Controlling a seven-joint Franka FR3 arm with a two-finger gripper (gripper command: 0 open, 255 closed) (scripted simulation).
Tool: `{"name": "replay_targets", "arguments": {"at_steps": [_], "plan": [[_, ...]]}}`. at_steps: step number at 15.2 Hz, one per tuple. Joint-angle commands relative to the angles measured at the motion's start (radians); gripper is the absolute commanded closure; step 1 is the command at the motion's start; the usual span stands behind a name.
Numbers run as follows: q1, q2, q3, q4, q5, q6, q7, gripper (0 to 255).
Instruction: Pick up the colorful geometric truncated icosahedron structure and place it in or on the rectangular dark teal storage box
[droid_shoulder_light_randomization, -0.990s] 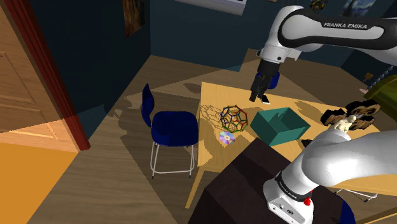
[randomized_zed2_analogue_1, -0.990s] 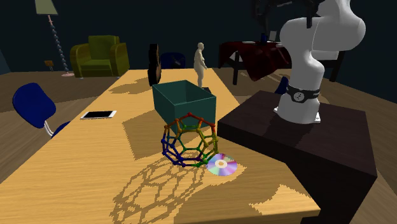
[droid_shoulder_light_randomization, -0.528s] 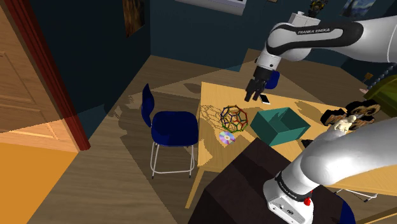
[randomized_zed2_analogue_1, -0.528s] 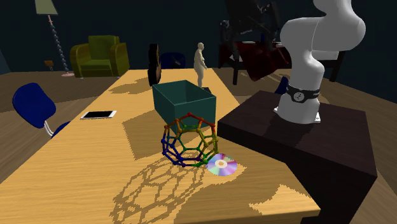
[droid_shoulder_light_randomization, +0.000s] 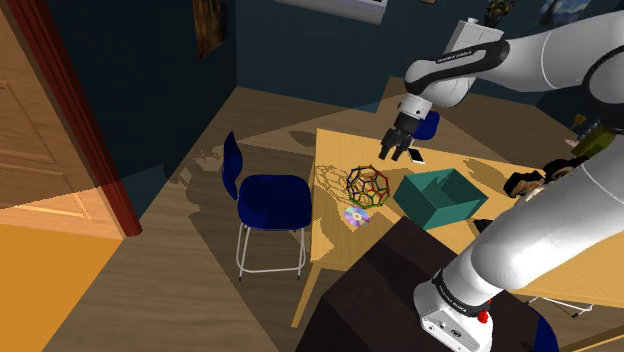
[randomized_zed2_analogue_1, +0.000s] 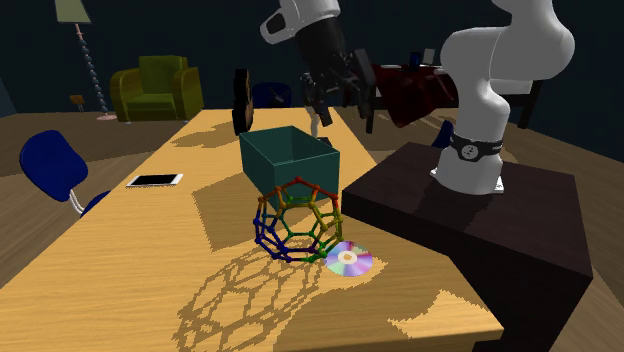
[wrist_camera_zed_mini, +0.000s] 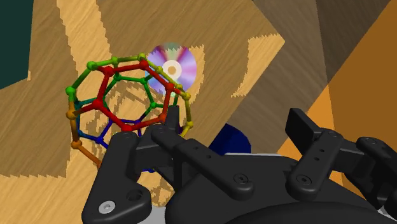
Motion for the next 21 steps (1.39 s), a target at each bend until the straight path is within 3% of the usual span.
{"name": "replay_targets", "arguments": {"at_steps": [1,6,12,21], "plan": [[-0.010,0.092,-0.029,0.044,0.051,0.022,-0.055,0],[-0.059,0.306,-0.065,0.163,0.192,0.035,-0.176,0],[-0.159,0.548,-0.055,0.331,0.343,0.010,-0.279,0],[-0.146,0.581,-0.029,0.278,0.387,0.092,-0.304,0]]}}
